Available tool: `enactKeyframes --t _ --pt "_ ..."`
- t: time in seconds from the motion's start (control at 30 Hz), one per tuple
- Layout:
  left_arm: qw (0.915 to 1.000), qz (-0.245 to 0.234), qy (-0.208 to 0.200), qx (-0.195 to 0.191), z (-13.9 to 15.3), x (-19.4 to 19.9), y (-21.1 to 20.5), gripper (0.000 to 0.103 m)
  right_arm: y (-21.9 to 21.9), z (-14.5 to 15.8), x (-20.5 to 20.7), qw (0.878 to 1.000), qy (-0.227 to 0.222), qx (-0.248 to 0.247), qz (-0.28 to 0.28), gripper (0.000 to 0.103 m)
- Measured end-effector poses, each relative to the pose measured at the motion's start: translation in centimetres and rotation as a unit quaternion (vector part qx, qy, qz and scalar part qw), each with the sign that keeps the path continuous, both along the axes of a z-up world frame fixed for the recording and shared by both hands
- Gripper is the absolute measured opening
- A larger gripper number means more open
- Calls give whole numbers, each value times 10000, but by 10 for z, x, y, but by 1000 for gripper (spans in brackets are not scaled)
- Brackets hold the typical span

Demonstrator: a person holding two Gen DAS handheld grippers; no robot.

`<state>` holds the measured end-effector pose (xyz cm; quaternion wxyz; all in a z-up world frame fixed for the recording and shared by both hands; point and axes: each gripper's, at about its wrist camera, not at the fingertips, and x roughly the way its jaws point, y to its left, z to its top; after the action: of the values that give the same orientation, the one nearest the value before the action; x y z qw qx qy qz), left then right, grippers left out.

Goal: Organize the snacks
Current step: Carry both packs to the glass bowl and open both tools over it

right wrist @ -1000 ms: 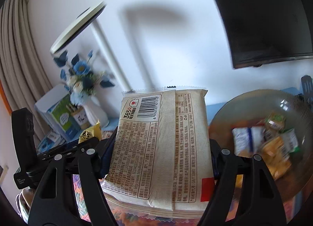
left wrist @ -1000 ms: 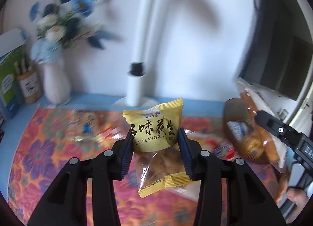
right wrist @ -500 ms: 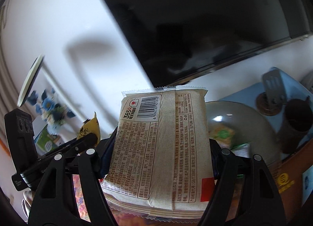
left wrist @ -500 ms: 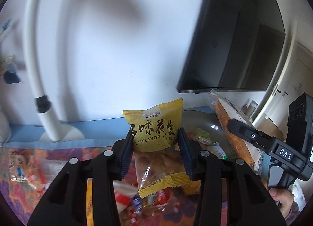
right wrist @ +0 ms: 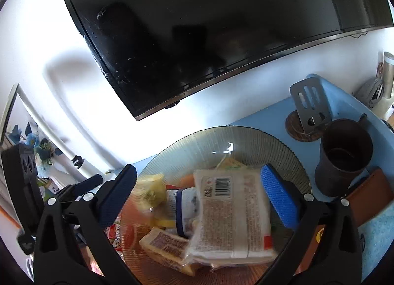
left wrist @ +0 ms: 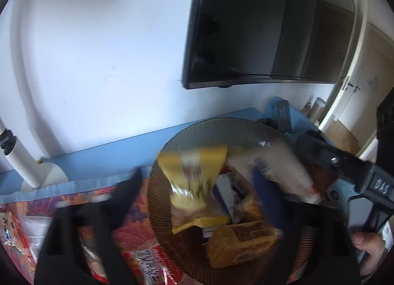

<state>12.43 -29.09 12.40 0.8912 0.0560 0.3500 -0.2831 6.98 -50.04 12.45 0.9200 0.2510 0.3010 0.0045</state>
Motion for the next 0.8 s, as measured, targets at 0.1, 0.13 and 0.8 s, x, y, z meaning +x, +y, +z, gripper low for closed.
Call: enactKeyframes --t 0.1,0.13,0.8 --pt "9994 224 -157 198 3 -2 10 98 6 3 -3 9999 -22 97 19 100" --pt "9993 256 -76 271 3 -1 14 98 9 4 -4 9999 -27 123 31 100" --pt "9843 1765 -66 37 35 -19 212 98 150 29 -16 9953 -194 308 901 100"
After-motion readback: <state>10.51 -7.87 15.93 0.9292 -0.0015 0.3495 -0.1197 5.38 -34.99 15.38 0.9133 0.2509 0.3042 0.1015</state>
